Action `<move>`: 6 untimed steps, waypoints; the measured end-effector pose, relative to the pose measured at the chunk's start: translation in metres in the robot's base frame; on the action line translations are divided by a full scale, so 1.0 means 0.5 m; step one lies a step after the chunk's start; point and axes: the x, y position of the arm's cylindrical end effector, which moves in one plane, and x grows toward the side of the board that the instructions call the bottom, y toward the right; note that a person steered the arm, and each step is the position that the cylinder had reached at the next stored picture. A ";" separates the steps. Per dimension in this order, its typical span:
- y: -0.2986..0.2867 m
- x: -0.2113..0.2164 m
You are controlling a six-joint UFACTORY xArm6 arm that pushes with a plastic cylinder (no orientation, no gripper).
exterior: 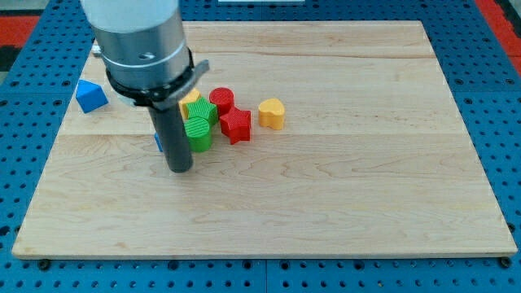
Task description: Move the group of block slightly right
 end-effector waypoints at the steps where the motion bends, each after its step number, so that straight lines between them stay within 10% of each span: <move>1: -0.043 -0.049; 6: -0.030 -0.131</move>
